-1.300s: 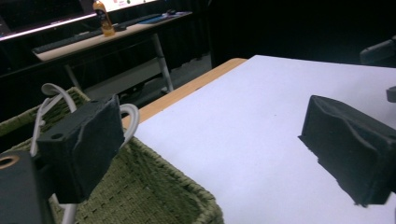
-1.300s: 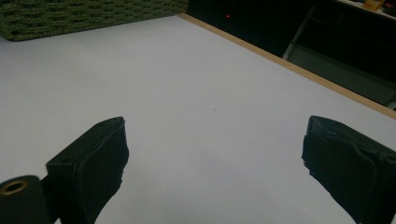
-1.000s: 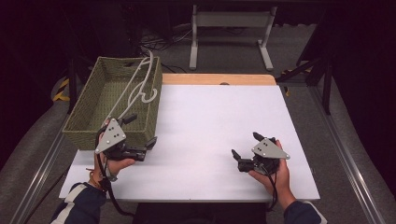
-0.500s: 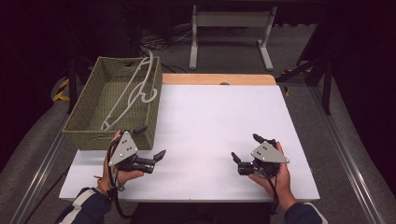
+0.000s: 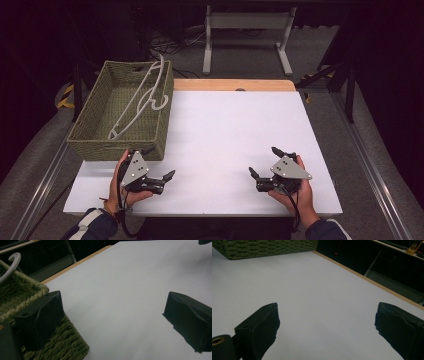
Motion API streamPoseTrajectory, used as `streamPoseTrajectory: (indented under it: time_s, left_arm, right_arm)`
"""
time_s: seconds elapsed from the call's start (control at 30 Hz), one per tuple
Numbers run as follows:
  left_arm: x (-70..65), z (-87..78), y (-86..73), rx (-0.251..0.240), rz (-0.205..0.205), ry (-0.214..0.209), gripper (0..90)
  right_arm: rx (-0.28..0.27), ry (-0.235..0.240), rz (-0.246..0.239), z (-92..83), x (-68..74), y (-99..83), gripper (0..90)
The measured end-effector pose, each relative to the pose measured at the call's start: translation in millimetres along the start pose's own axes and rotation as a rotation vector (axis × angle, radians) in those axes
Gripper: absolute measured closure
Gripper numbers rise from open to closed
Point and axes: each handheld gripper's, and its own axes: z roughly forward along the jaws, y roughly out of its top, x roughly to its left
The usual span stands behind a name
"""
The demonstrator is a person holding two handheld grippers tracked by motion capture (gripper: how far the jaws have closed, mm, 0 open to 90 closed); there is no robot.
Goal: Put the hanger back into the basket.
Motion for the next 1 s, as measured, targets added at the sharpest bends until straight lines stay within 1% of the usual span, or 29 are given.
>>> streamPoseTrajectory:
  time_s: [0.07, 0.13, 0.17, 0.2, 0.23, 0.3, 0.33, 0.4, 0.53, 0.63, 0.83, 0.87, 0.93, 1.0]
  left_arm:
    - [1.3, -0.5, -1.7, 0.004, -0.003, 0.001, 3.4]
    - [2.0, -0.5, -2.6, -0.002, -0.018, 0.008, 3.4]
    - [2.5, -0.6, -2.7, -0.001, -0.013, 0.011, 3.4]
    - [2.0, -0.3, -2.9, 0.001, -0.017, 0.012, 3.4]
    - [2.1, -0.4, -2.7, 0.005, -0.008, 0.021, 3.5]
    - [2.3, -0.5, -3.0, 0.004, -0.016, 0.022, 3.4]
    - [2.5, -0.5, -3.3, 0.003, -0.026, 0.019, 3.4]
    - [3.6, -1.1, -3.2, 0.006, -0.021, 0.02, 3.4]
    - [3.6, 0.4, -4.4, 0.007, -0.038, 0.006, 3.3]
    - [4.0, 1.0, -4.5, 0.014, -0.027, 0.007, 3.1]
    - [2.9, -2.2, -5.4, 0.002, -0.035, 0.009, 3.2]
    - [2.3, -2.6, -5.5, 0.004, -0.041, 0.007, 3.3]
    - [1.9, -2.3, -5.3, 0.008, -0.03, 0.004, 3.3]
    - [1.4, -1.8, -5.1, 0.003, -0.039, -0.002, 3.4]
  right_arm:
    - [0.001, 0.002, 0.002, 0.2, 0.0, -1.6, 5.9]
    - [0.002, 0.006, 0.001, 0.1, 0.2, -2.4, 5.9]
    - [0.003, 0.009, 0.001, -0.3, 0.9, -2.9, 5.9]
    - [0.003, 0.008, 0.001, -0.6, 1.1, -2.9, 5.9]
    - [0.001, 0.008, -0.003, -0.9, 1.0, -2.9, 5.9]
    - [-0.007, 0.007, 0.006, -1.7, 0.4, -2.6, 6.0]
    - [-0.007, 0.006, 0.007, -1.9, 0.0, -2.6, 5.9]
    - [-0.008, 0.002, 0.005, -2.1, 0.1, -2.8, 6.1]
    - [-0.01, 0.002, 0.0, -2.3, 0.7, -3.1, 6.4]
    - [-0.006, 0.0, -0.001, -2.1, 0.5, -3.3, 6.4]
    - [-0.006, 0.001, -0.003, -2.7, 1.0, -2.0, 6.5]
    - [-0.006, 0.001, -0.003, -2.7, 1.2, -2.0, 6.5]
    - [-0.007, 0.001, -0.006, -3.4, 2.1, -1.6, 6.6]
    - [-0.011, -0.001, -0.009, -4.0, 2.6, -1.1, 6.6]
